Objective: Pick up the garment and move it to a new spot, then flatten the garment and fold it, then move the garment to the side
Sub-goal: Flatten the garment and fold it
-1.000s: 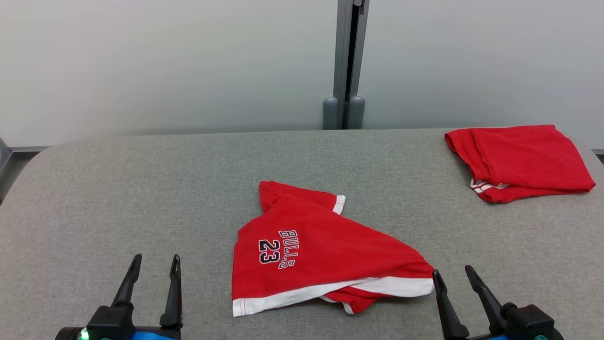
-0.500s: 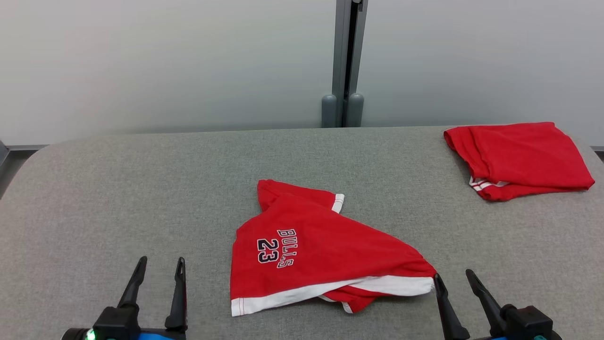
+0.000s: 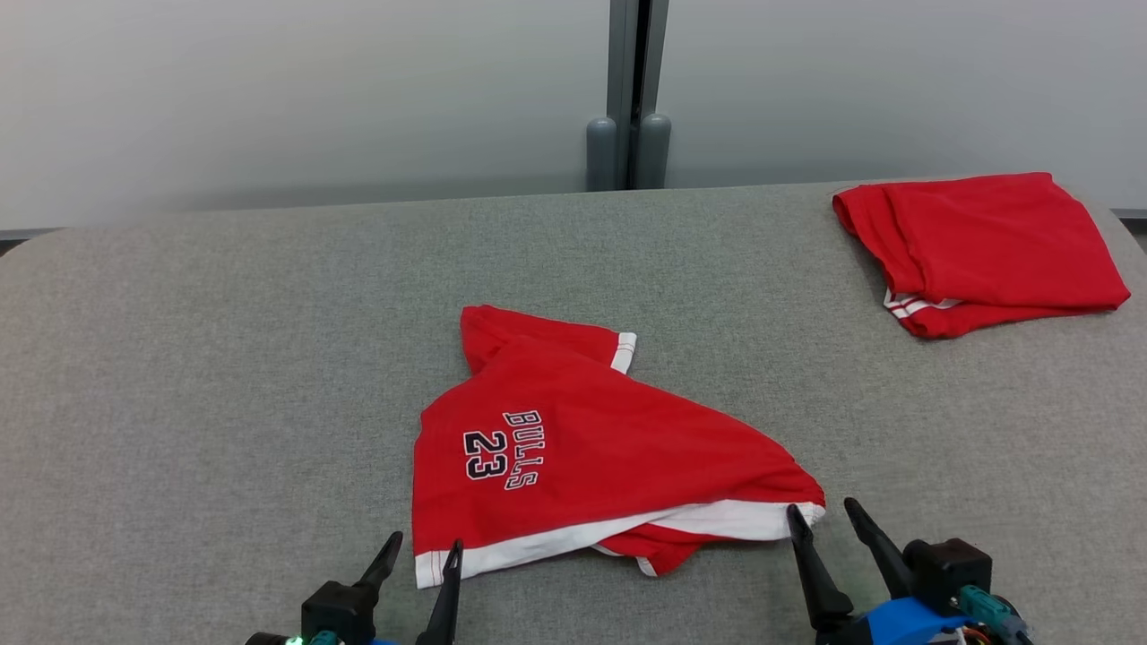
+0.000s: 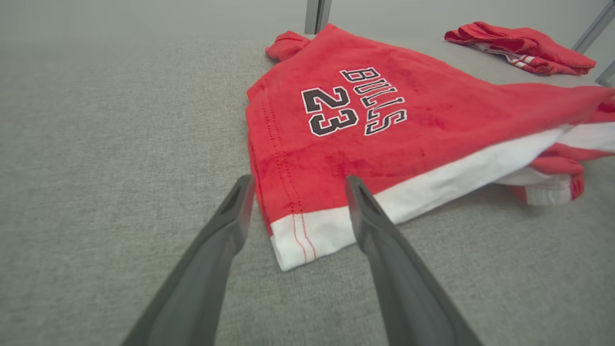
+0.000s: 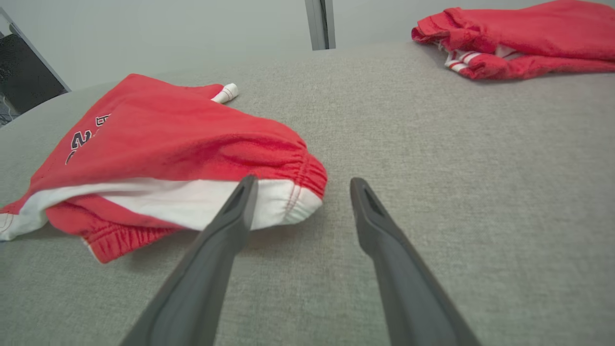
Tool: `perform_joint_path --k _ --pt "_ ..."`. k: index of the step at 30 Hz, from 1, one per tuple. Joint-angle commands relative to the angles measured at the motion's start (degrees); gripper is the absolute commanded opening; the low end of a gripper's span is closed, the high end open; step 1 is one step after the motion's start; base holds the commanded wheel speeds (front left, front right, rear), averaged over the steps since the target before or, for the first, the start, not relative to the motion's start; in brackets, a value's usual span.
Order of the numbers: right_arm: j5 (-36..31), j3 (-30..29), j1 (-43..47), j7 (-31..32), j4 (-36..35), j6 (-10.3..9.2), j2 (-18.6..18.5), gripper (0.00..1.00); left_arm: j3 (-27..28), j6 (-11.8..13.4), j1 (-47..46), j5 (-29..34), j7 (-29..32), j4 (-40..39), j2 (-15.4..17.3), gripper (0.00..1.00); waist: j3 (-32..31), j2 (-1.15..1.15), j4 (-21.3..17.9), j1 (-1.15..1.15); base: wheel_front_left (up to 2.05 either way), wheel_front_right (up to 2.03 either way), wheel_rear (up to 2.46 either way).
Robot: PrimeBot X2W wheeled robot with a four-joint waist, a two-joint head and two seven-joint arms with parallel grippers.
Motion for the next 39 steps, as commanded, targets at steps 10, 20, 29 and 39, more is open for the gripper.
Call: perform_joint_path --k 10,20,29,39 --pt "1.8 2.8 -3.3 -0.1 4.1 0.01 -0.1 1.0 -2.6 -0.1 -2.7 -4.2 -0.3 5.7 0.4 1.0 1.1 0.0 -0.1 -0.01 0.0 0.0 0.0" --pt "2.7 3.3 -4.5 -0.1 7.5 0.01 -0.1 1.0 -6.8 -0.1 -4.9 -7.4 -0.3 7.5 0.4 1.0 1.7 0.0 0.0 -0.01 0.0 0.0 0.0" --pt "3.9 3.4 -6.0 -0.1 10.7 0.01 -0.1 1.0 -9.1 -0.1 -6.8 -8.9 -0.3 6.2 0.3 1.0 2.6 0.0 0.4 -0.01 0.0 0.0 0.0" --pt "6.4 5.6 -8.1 -0.1 10.9 0.01 -0.1 0.0 -8.1 -0.1 -8.1 -10.4 -0.3 6.4 0.8 0.04 2.6 0.0 0.4 -0.01 0.0 0.0 0.0"
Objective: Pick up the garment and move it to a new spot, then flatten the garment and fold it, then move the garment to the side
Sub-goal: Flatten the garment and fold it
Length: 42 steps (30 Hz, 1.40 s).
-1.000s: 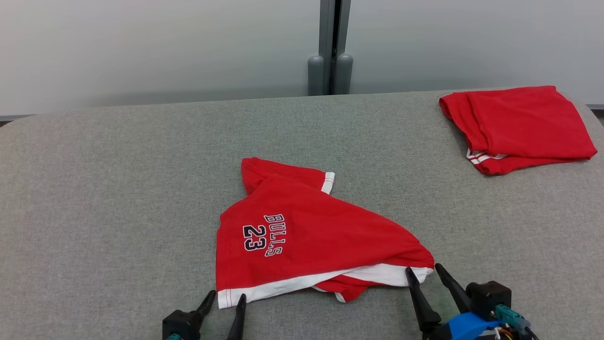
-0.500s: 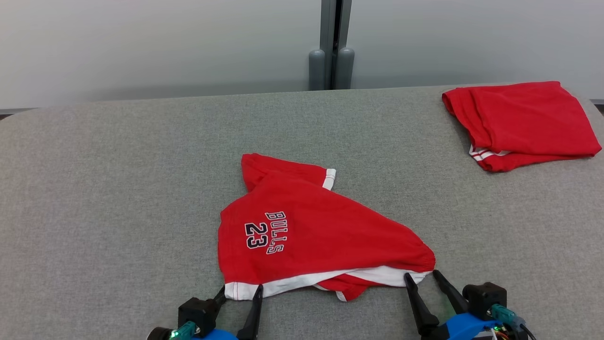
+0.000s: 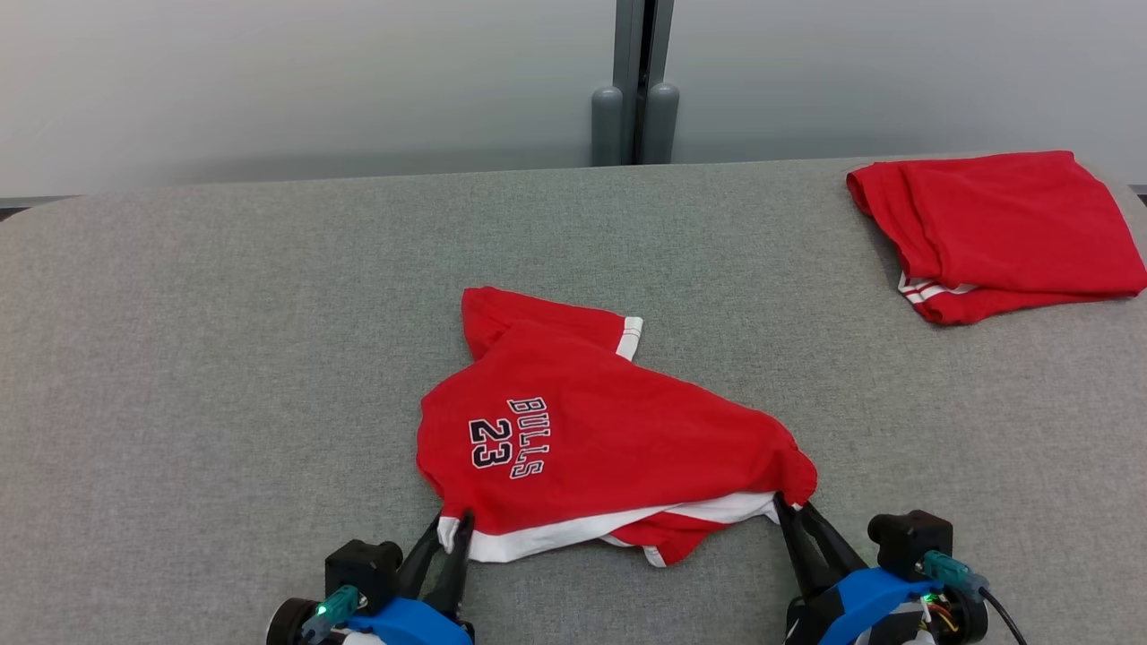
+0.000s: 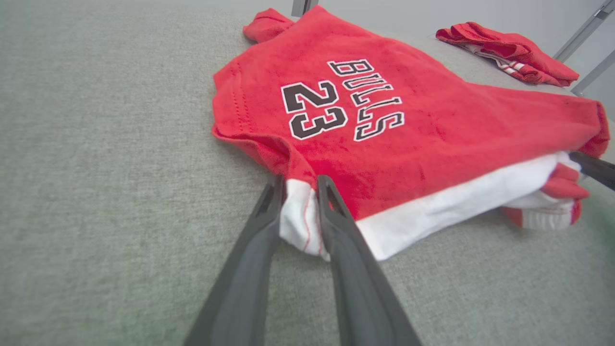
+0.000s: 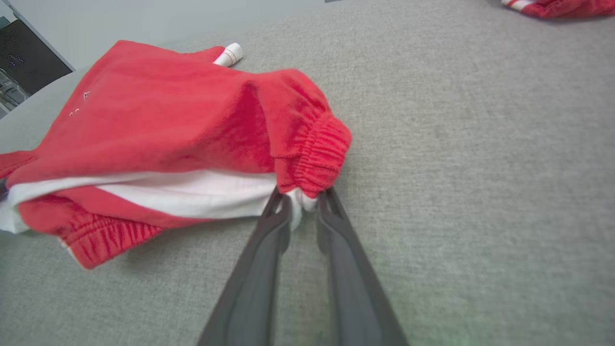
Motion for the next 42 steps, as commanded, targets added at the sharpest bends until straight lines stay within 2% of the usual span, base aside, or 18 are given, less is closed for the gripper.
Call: perform_joint_path --k 1,9,15,22,30,36,37,42 --pt "0.6 0.1 -0.7 -0.1 -0.2 0.01 -0.1 0.0 0.4 -0.1 -0.9 -0.4 -0.3 0.3 0.2 0.0 -0.1 -0.01 0.0 0.0 0.0 0.0 0.0" --pt "0.0 0.0 0.1 -0.1 -3.5 0.01 -0.1 0.0 -0.9 -0.1 -0.6 -1.4 -0.3 0.4 0.5 0.0 -0.8 -0.01 -0.2 0.0 0.0 0.0 0.0" --pt "-0.5 -0.3 -0.5 -0.1 -8.2 0.01 -0.1 0.0 0.2 -0.1 -0.9 -2.7 -0.3 -5.0 1.8 0.0 -0.9 -0.01 -0.3 0.0 0.0 0.0 0.0" --pt "-2.0 1.1 -6.2 -0.1 -11.5 0.01 -0.4 0.0 3.4 -0.1 -5.8 -5.1 -0.3 -11.3 3.3 0.0 -0.1 -0.01 -0.3 0.0 0.0 0.0 0.0" --pt "-2.6 4.2 -22.5 -0.1 -9.9 0.01 -1.2 0.0 2.7 -0.1 -21.9 -8.9 -0.3 -11.7 7.1 0.0 5.1 -0.01 -0.7 0.0 0.0 0.0 0.0" --pt "-1.8 5.7 -40.6 -0.1 -4.4 0.01 -2.0 0.0 0.1 -0.1 -40.1 -14.4 -0.1 -7.4 10.6 0.0 11.6 -0.01 -1.3 0.0 0.0 0.0 0.0" --pt "-1.8 5.7 -40.6 -0.1 -4.4 0.01 -2.0 0.0 0.1 -0.1 -40.1 -14.4 -0.1 -7.4 10.6 0.0 11.6 -0.01 -1.3 0.0 0.0 0.0 0.0" --pt "-0.4 5.2 -55.7 -0.1 1.4 0.01 -2.5 0.0 -2.4 -0.1 -55.3 -17.9 0.8 -3.6 12.3 0.0 16.4 -0.01 -1.6 0.0 0.0 0.0 0.0"
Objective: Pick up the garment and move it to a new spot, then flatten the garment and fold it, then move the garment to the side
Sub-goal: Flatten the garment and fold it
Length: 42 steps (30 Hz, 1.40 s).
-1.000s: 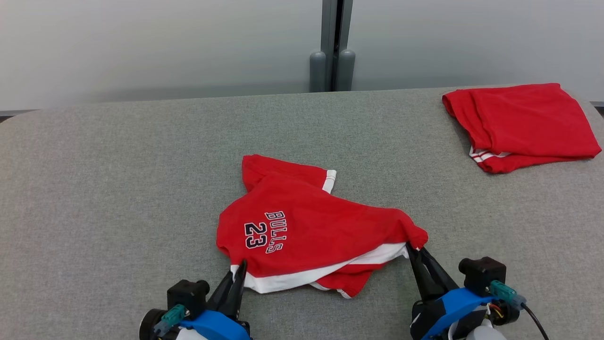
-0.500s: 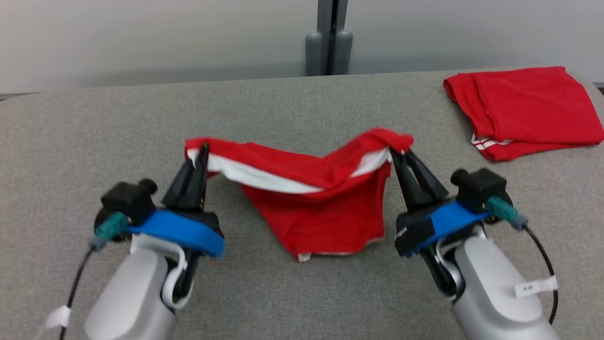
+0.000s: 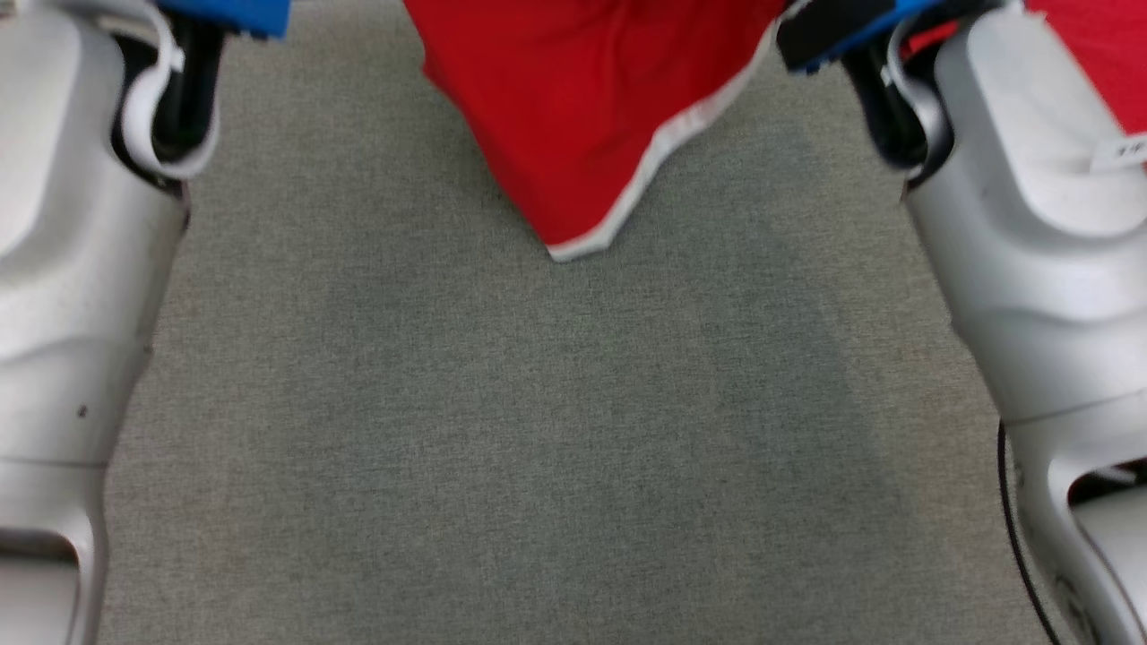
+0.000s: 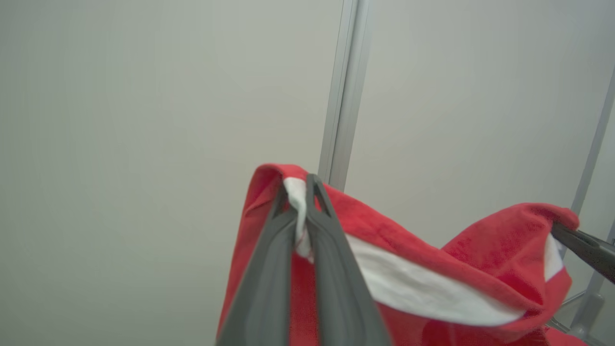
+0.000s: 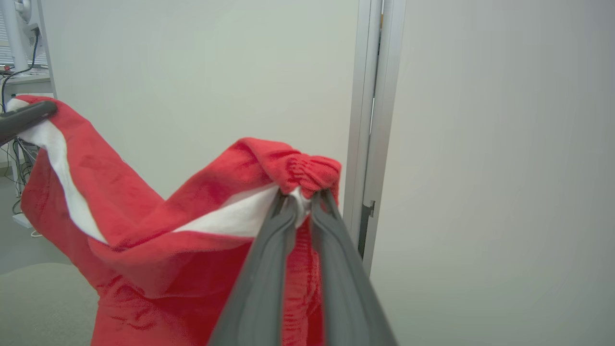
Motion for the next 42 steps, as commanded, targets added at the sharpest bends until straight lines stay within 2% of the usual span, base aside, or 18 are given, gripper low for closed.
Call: perform_joint_path --k 1,5,8,11,14,17,21,28,36,42 --pt "0.5 -0.2 -1.5 -0.1 0.4 0.01 -0.3 0.0 -0.3 -0.1 -1.5 -0.2 0.2 0.3 0.2 0.0 1.3 -0.02 1.0 -0.02 0.0 0.0 0.0" --pt "0.8 -1.1 -11.7 -0.1 3.7 0.01 -0.6 0.0 -3.2 -0.1 -11.7 -2.1 -0.2 2.2 0.9 0.0 3.6 -0.02 1.3 -0.02 0.0 0.0 0.0" --pt "0.6 -1.1 -16.1 -0.1 5.8 0.01 -0.3 0.0 -5.4 -0.1 -16.7 -3.0 -0.4 3.4 1.6 0.0 4.4 -0.02 1.4 -0.02 0.0 0.0 0.0" --pt "0.2 -0.5 -17.9 -0.1 7.4 0.01 0.1 0.0 -7.6 -0.1 -18.5 -4.6 -0.7 4.0 2.2 0.0 4.8 -0.02 1.5 -0.02 0.0 0.0 0.0" --pt "1.0 -0.1 -15.2 -0.1 8.7 0.01 0.4 0.0 -9.2 -0.1 -16.3 -6.6 -1.0 4.1 2.8 0.0 5.0 -0.02 1.6 -0.02 0.0 0.0 0.0" --pt "1.5 0.9 -10.8 -0.1 9.1 0.01 0.9 0.0 -9.2 -0.1 -11.9 -8.0 -1.1 3.3 3.1 0.0 5.2 -0.02 1.8 -0.02 0.0 0.0 0.0" --pt "2.0 2.0 -3.5 -0.1 8.4 0.01 1.1 0.0 -7.1 -0.1 -2.3 -6.5 -1.1 0.5 3.6 0.0 5.3 -0.02 1.6 -0.02 0.0 0.0 0.0" --pt "2.7 2.7 12.5 -0.1 3.9 0.01 1.4 0.0 1.5 -0.1 18.9 -0.6 -1.1 -7.3 2.6 0.0 3.1 -0.02 1.1 -0.02 0.0 0.0 0.0" --pt "3.1 1.6 31.7 -0.1 -4.2 0.01 0.1 0.0 7.0 -0.1 40.5 4.3 -1.1 -15.1 -1.6 0.0 -2.7 -0.02 2.0 -0.02 0.0 0.0 0.0" --pt "4.3 1.2 44.7 -0.1 -8.9 0.01 -1.1 0.0 8.9 -0.1 53.1 5.6 -1.1 -17.1 -4.4 0.0 -8.3 -0.02 2.7 -0.02 0.0 0.0 0.0"
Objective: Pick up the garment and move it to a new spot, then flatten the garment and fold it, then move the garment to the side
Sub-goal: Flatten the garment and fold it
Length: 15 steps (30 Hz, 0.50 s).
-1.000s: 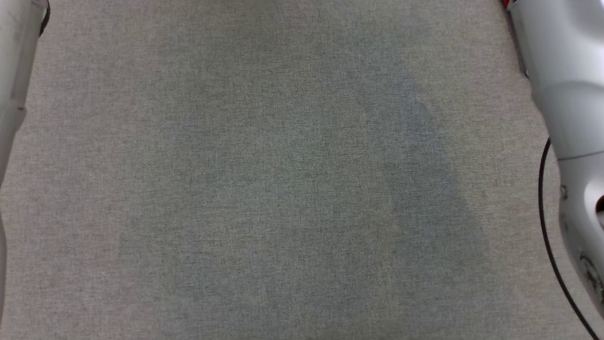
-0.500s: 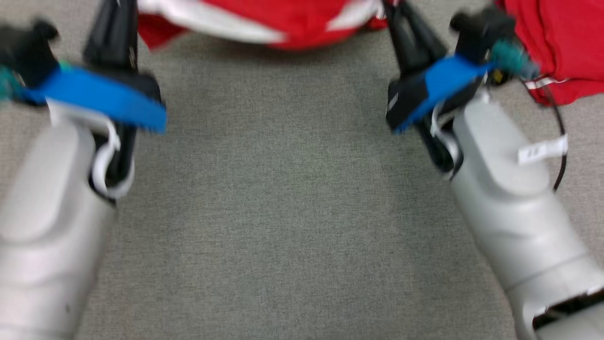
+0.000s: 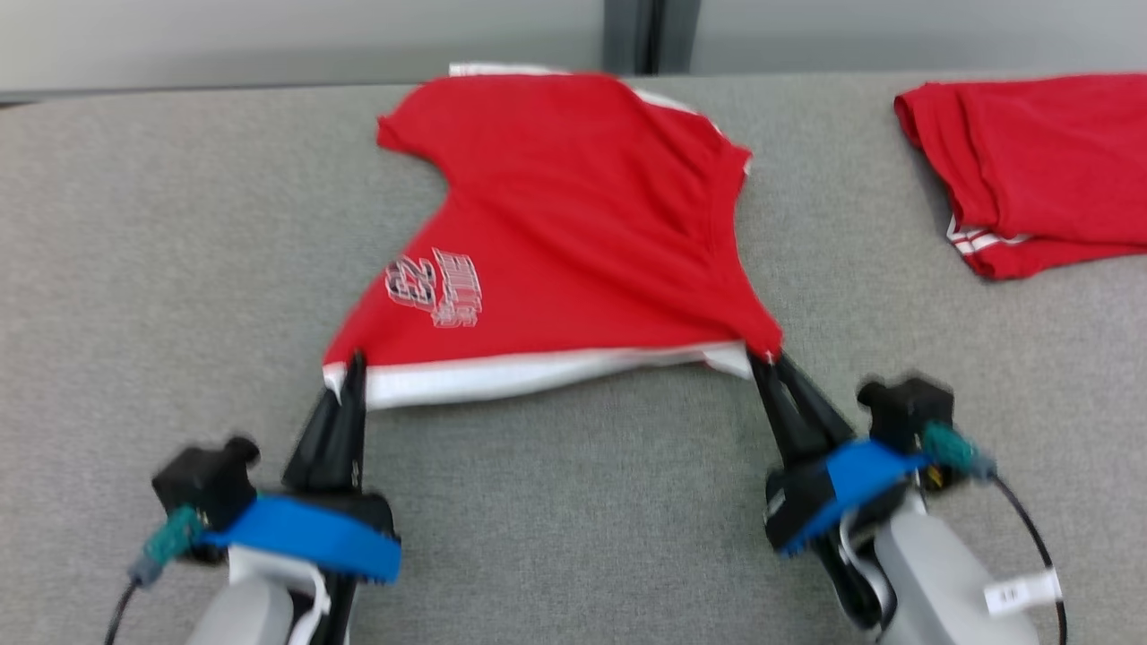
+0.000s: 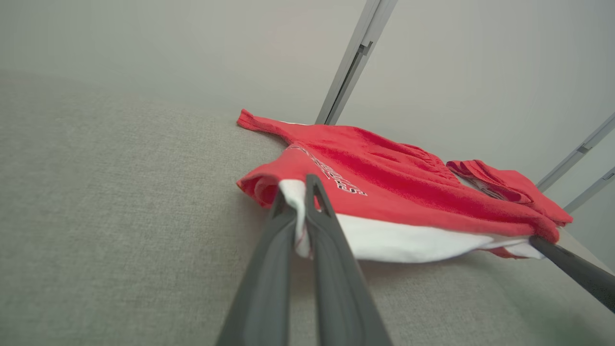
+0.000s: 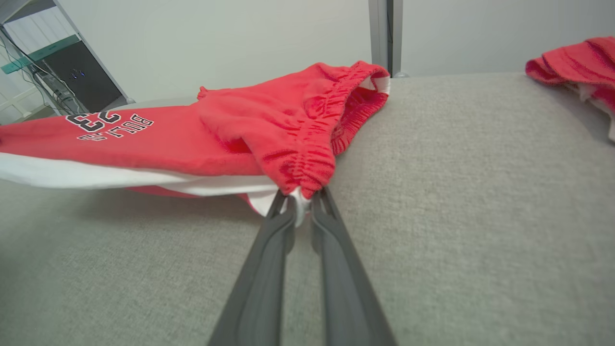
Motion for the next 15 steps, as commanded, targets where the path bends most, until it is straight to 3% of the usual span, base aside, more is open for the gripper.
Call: perform_joint_path --k 1,8,15 --pt "0.4 -0.4 2.5 -0.2 -0.8 0.01 -0.4 0.0 0.5 -0.1 2.0 0.0 -0.3 -0.3 -0.5 0.0 -1.7 0.01 -0.5 0.01 0.0 0.0 0.0" --pt "-0.8 -2.3 15.8 -0.2 -5.7 0.01 -0.9 0.0 2.6 -0.1 12.6 1.7 -0.3 -2.4 -2.8 0.0 -6.3 0.01 -0.2 0.01 0.0 0.0 0.0" --pt "-2.7 -3.7 23.3 1.9 -12.3 0.01 -1.4 0.0 3.5 -0.1 18.2 3.6 -0.3 -4.2 -3.3 0.0 -7.4 0.01 -0.8 0.01 0.0 0.0 0.0"
